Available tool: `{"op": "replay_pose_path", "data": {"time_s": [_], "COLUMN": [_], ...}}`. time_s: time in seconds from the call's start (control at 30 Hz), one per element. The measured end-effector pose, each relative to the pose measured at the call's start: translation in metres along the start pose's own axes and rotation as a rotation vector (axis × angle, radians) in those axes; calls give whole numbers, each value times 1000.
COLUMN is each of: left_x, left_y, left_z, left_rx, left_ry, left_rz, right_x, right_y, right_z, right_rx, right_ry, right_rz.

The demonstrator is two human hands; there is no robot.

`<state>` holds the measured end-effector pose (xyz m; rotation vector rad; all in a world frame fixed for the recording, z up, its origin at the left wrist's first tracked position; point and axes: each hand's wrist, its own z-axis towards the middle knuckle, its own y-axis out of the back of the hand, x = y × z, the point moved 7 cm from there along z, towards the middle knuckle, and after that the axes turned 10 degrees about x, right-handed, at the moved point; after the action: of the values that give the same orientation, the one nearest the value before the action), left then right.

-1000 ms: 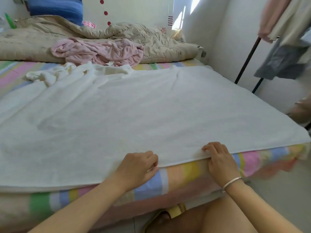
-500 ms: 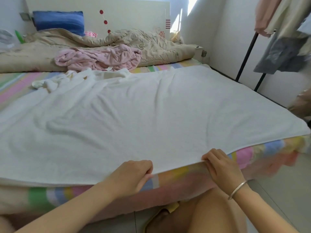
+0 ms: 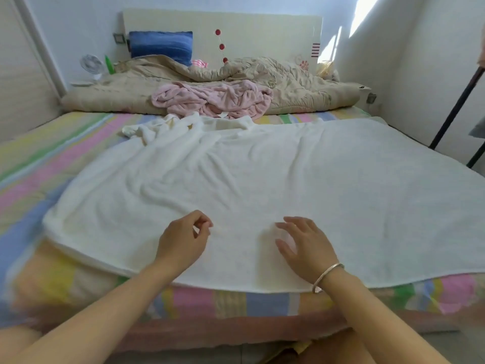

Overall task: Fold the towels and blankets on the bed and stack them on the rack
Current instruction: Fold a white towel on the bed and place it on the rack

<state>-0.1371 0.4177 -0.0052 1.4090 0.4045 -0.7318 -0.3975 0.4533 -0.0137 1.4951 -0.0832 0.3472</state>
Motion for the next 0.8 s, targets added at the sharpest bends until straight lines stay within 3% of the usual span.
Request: {"op": "replay_pose_path", "data": {"time_s": [0.17, 0.33, 0.43, 0.57, 0.7, 0.8], "left_x": [111, 221, 292, 340, 354, 365], "left_y": [107, 213, 238, 223, 209, 201], "left_z": [12, 38, 68, 109, 156, 179], "left_rx": [-318, -524, -462, -323, -47, 135], "left_ry": [273, 469, 592, 706, 658, 666], "left_rz": [-105, -15, -99, -729, -815, -763], "right_x": [95, 201, 265, 348, 423, 433], "right_y": [-60, -109, -124, -124, -117, -145], "right_z": [73, 163, 219, 276, 298, 310], "right_rx": [273, 341, 319, 243, -2, 246], "right_ry": [65, 92, 190, 345, 499, 327], "right_rz": [-53, -95, -66, 36, 163, 23]}}
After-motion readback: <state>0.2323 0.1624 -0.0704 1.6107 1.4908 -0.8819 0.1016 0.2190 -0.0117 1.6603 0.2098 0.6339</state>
